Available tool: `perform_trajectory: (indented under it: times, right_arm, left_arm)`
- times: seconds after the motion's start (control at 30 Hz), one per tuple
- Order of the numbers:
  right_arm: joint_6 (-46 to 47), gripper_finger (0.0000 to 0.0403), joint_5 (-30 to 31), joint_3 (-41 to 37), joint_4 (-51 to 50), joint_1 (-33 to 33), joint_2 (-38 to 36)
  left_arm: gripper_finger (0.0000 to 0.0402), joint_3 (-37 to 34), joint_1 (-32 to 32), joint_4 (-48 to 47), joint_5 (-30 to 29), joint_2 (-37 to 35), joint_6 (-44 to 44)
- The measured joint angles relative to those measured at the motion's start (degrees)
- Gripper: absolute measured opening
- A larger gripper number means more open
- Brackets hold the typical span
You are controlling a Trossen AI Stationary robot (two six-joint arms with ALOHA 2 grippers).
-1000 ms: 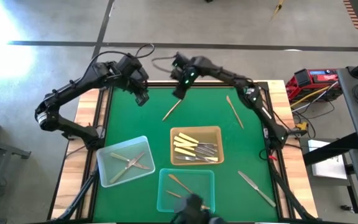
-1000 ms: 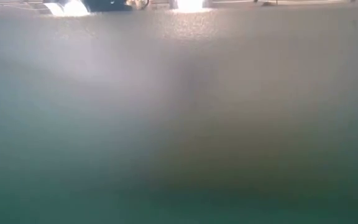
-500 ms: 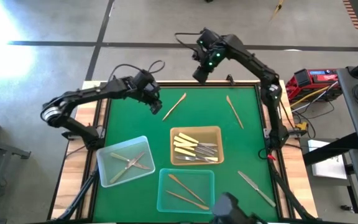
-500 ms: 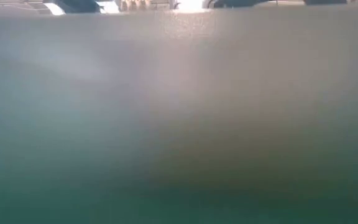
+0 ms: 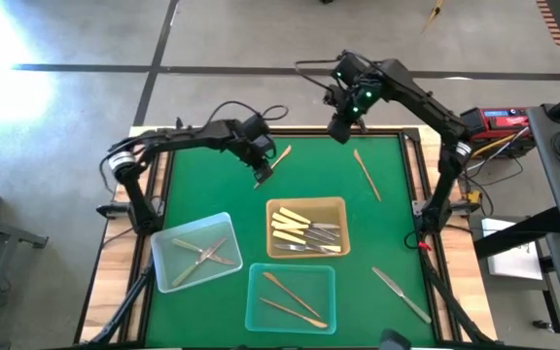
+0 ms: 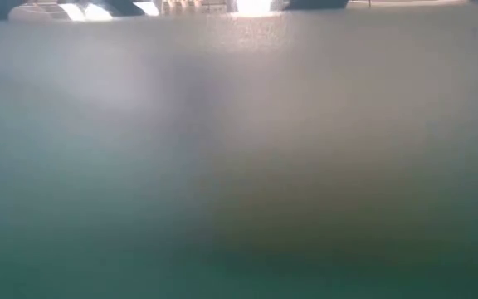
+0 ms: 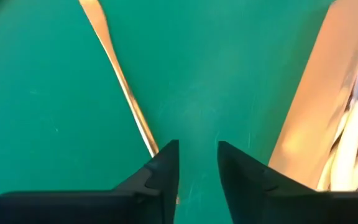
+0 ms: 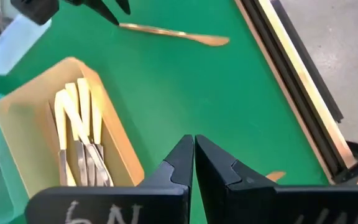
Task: Sort silverware by color (type)
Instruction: Put the gold table knife into the blue bin
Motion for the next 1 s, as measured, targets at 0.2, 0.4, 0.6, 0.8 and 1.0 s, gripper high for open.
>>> perform_trajectory:
  times: [0.2, 0.4, 0.6, 0.8, 1.0]
  right_arm:
    - [0.73, 0.0009, 1.69, -7.45, 0.43, -0.03, -4.75]
    - [1.6, 0.0009, 2.13, -14.32, 1.69, -0.01, -7.82]
    - [1.71, 0.0009, 3.14, -18.2, 1.75, -0.01, -8.37]
    - [1.16, 0.0009, 3.14, -19.32, 3.06, -0.01, -8.32]
    - [0.58, 0.0009, 3.14, -19.36, 3.05, -0.01, -8.31]
  left_arm:
    - [0.0139, 10.16, -0.19, -14.39, -1.99, 8.04, 3.57]
    - [0.0159, 14.49, -0.94, -18.42, -4.19, 13.59, 1.24]
    - [0.0161, 14.81, -1.96, -17.9, -10.94, 14.99, -1.75]
    - [0.0161, 14.81, -2.47, -15.5, -11.07, 16.45, -5.58]
    - [0.0161, 14.81, -3.46, -15.27, -11.16, 18.68, -7.96]
